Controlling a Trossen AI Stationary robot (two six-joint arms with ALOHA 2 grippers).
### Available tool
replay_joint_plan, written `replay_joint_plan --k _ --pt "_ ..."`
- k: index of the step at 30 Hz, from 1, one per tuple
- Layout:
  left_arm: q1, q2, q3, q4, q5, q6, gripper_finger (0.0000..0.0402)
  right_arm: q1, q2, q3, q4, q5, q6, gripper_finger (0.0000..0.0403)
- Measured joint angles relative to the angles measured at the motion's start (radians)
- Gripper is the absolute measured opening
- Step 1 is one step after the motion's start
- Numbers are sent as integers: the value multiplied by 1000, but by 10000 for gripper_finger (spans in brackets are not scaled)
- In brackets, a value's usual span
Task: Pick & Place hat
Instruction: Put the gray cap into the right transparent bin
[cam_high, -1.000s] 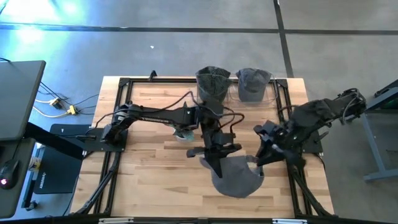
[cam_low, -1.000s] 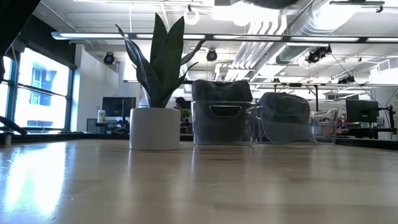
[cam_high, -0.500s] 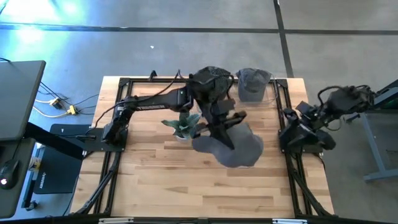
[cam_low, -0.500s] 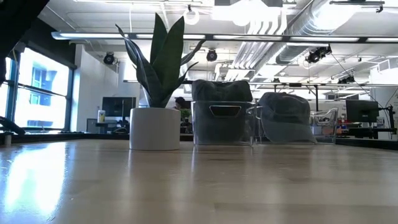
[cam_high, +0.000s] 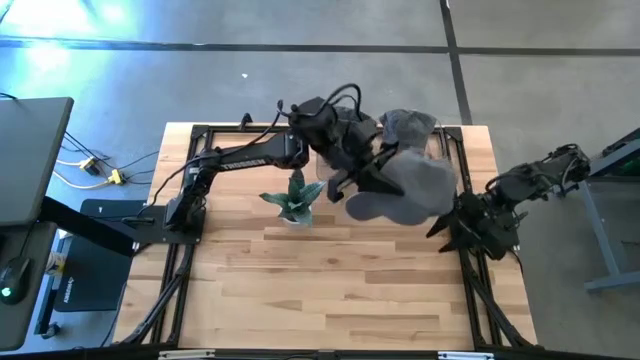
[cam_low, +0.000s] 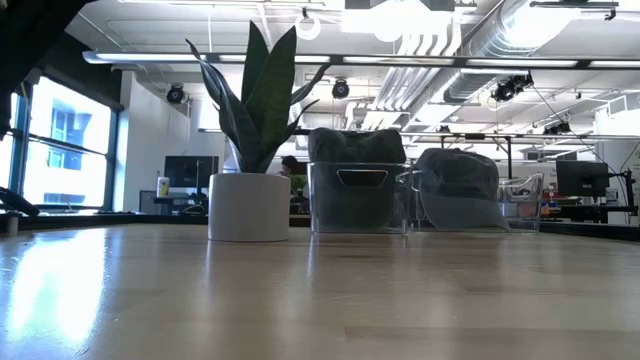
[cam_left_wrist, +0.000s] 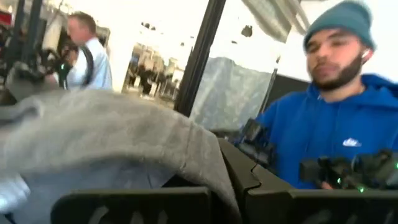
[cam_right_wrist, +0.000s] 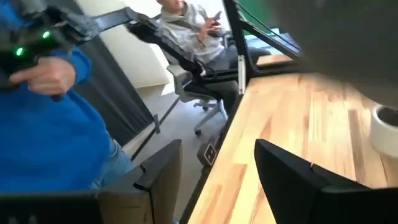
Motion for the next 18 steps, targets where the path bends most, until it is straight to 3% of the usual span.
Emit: replay_joint_plan --k 8,12,15,18 --pt "26 0 0 151 -57 -65 1 0 -5 130 -39 -2 -183 196" --pt "39 0 0 174 -80 -70 1 0 -4 171 87 -86 -150 196" --pt "50 0 0 176 -85 -86 1 0 1 171 237 -49 -236 197" --pt "57 0 0 174 -90 -97 1 0 -2 188 233 47 -333 197"
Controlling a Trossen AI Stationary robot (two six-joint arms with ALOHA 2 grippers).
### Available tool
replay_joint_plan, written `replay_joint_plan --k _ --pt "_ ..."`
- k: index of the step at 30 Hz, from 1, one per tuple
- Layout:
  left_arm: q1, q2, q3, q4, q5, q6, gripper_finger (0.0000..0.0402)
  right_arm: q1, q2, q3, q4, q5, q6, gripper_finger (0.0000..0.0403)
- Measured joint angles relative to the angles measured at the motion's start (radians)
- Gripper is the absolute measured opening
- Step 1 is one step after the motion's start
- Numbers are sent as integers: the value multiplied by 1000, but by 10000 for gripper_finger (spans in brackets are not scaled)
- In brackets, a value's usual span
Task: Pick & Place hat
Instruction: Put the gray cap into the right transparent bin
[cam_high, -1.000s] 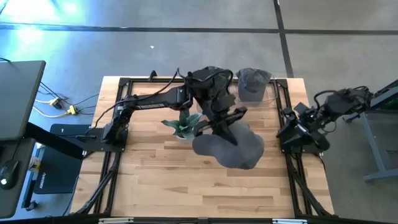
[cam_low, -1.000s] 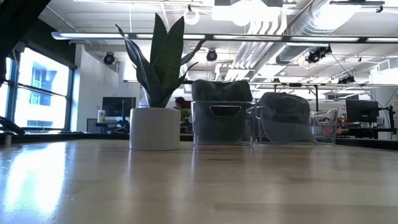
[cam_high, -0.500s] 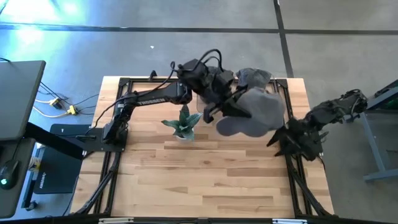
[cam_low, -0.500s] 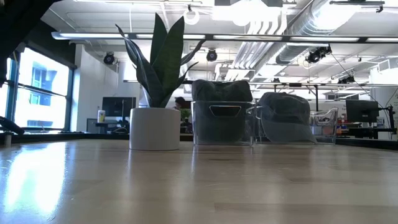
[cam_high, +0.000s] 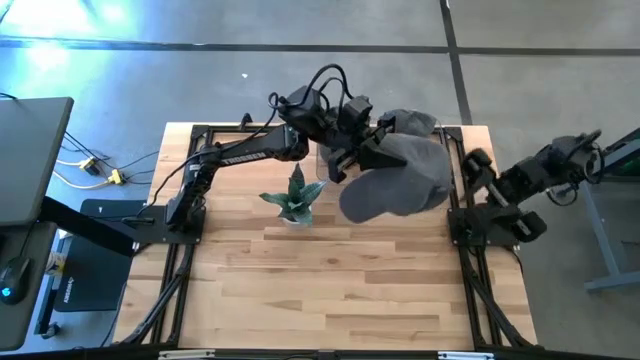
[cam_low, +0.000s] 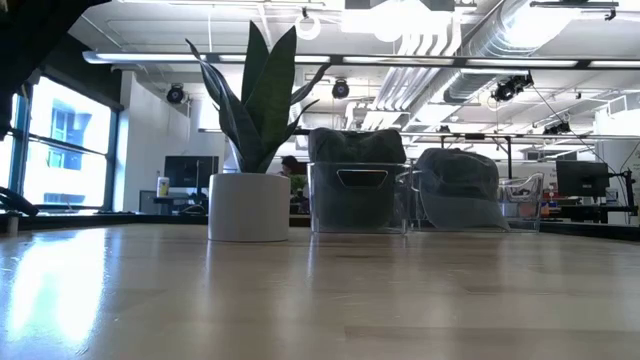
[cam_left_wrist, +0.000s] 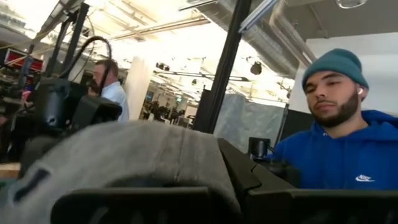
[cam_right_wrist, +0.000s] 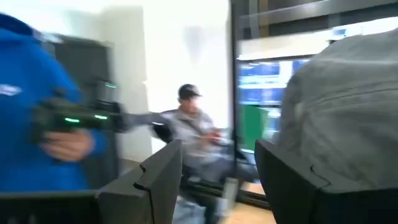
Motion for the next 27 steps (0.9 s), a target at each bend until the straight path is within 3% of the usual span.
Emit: replay_joint_plan --k 8,16,21,27 --pt "0 0 0 -3 -9 9 0 0 13 106 -372 286 -139 198" --pt "5 0 0 -3 -17 11 0 0 16 153 -398 307 -216 207" --pt "6 0 0 -3 -37 11 0 0 15 208 -456 396 -228 260" --pt "6 0 0 -3 -66 11 0 0 28 159 -479 391 -446 304"
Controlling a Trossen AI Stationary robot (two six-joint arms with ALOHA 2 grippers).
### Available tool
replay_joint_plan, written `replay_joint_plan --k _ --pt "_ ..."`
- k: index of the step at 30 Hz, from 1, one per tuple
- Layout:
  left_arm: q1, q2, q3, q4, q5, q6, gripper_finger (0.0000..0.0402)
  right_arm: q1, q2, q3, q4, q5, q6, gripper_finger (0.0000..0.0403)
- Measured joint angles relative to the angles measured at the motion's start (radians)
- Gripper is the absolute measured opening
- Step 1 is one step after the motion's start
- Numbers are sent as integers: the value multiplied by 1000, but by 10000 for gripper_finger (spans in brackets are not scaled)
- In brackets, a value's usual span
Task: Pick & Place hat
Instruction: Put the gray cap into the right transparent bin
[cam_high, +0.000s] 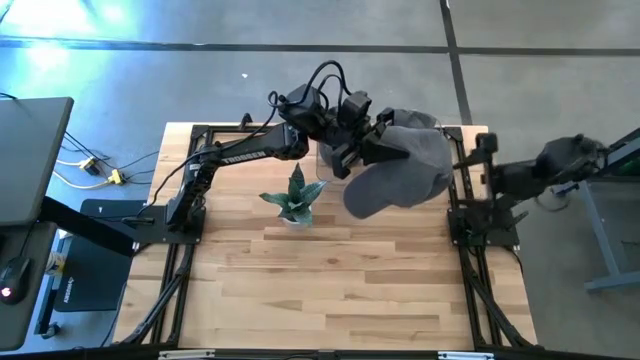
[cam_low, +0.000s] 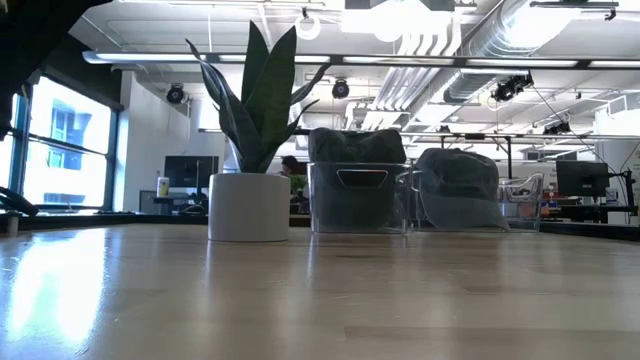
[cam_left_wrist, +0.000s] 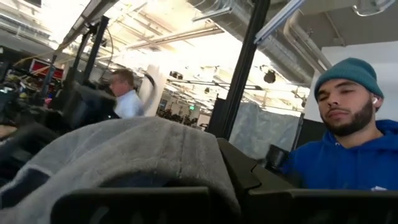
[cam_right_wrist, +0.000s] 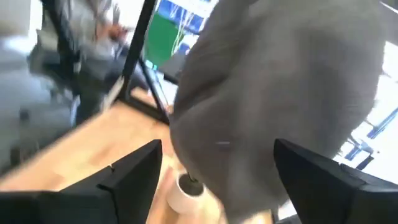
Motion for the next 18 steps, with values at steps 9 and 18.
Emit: replay_joint_plan --k 9,18 --pt "-1 0 0 0 -26 0 0 0 79 -122 122 278 -159 305" --pt "-1 0 0 0 -29 0 0 0 41 -74 138 15 -25 266"
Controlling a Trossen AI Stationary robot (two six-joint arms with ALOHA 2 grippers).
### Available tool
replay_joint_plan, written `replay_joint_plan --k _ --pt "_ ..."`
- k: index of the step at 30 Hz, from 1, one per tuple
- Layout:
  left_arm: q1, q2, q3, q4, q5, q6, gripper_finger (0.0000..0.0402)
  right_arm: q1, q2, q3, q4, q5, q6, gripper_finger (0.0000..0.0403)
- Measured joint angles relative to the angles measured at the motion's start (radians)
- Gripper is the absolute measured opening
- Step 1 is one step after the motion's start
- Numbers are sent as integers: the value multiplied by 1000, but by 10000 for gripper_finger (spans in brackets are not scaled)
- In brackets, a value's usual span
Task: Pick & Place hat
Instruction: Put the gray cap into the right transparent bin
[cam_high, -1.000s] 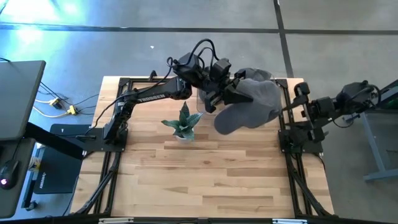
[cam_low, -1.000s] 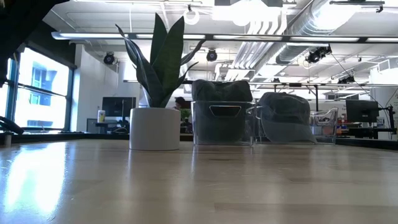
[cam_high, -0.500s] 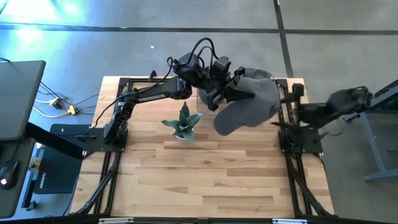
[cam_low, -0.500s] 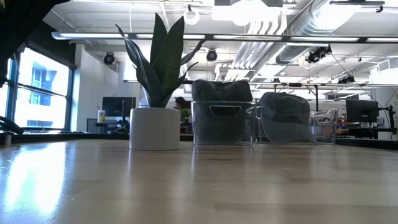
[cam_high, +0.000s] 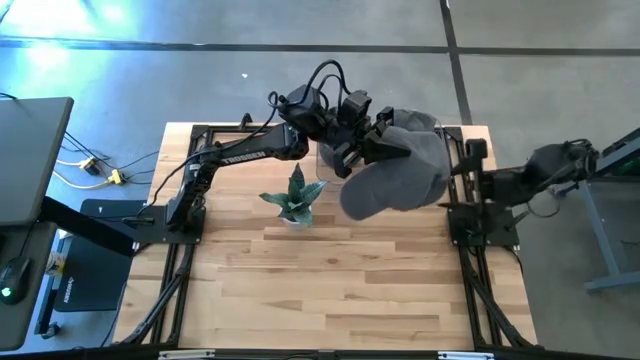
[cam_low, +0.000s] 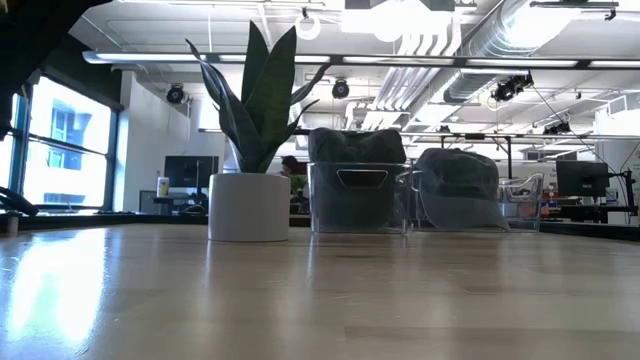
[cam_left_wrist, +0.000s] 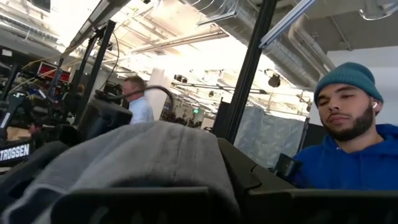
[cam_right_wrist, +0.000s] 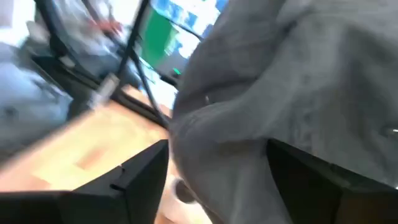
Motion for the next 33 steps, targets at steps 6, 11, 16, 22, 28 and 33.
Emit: replay_joint_plan --k 6,11,16,22,28,33 --pt "0 0 0 0 0 -5 0 0 -20 4 -10 48 88 181" --pt "0 0 0 -1 5 -27 0 0 28 4 -12 83 27 80" --pt "0 0 0 -7 54 -52 0 0 23 2 -98 62 59 10" --pt "0 1 -1 -4 120 -81 0 0 -58 3 -172 -183 274 22" --pt "0 0 -1 -11 115 -82 0 0 -68 3 -115 -190 260 7" --pt "0 0 0 -82 105 -79 0 0 -67 3 -98 -134 255 66"
